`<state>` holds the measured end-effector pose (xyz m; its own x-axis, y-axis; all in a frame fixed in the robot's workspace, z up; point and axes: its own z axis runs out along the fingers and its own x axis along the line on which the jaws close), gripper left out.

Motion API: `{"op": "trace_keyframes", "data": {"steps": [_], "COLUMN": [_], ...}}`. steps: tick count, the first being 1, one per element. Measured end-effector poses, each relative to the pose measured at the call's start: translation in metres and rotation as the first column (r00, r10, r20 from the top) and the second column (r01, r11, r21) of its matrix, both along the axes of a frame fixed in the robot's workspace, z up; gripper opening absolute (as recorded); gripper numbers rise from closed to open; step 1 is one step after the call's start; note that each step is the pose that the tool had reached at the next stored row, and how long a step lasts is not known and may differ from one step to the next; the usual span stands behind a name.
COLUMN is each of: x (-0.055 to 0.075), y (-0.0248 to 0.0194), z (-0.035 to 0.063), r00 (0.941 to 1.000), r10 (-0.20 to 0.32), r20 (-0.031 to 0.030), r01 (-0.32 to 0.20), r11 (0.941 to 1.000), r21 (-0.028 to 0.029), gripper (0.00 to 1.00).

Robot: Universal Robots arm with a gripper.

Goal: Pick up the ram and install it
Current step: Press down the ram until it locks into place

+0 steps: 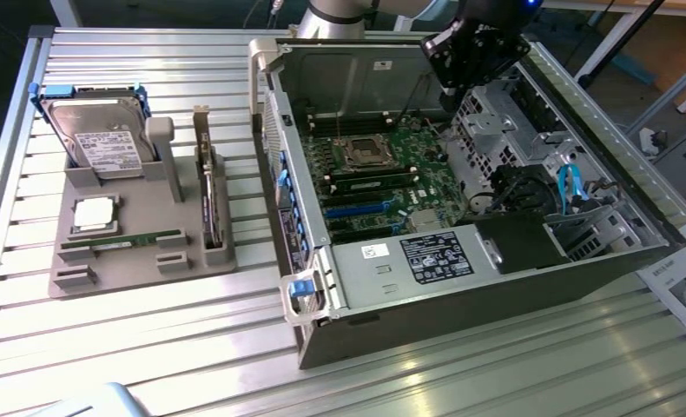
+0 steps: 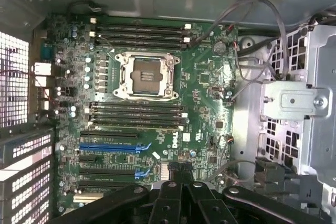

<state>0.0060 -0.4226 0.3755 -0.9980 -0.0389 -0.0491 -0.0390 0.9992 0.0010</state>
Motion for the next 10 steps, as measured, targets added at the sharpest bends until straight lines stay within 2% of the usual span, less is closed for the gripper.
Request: {"op": "trace_keyframes", "data": {"steps": [2,3,5,6,7,8,10], "x": [-0.0001,-0.0001,0.0000,0.0000,0.0000,0.0000,0.0000], "y": [0.0000,0.0000,0.0001,0.0000,0.0000,0.0000,0.0000], "z": [0.0000,0.0000,0.0000,-0.0001,0.0000,0.0001,0.0000], "r00": [1.0000,1.0000,0.9999,0.9996,0.9994,0.9992,0.9992], "r10": [0.000,0.000,-0.001,-0.002,-0.002,-0.002,-0.002], "r20": [-0.0012,-0.0036,-0.0157,-0.0267,-0.0351,-0.0389,-0.0389], "r01": [0.000,0.000,0.001,0.002,0.002,0.002,0.002], "r11": [1.0000,1.0000,1.0000,1.0000,1.0000,1.0000,1.0000], "r21": [-0.0001,0.0000,0.0025,0.0049,0.0062,0.0067,0.0069], "gripper": [0.10,0.10,0.10,0.10,0.10,0.10,0.10]}}
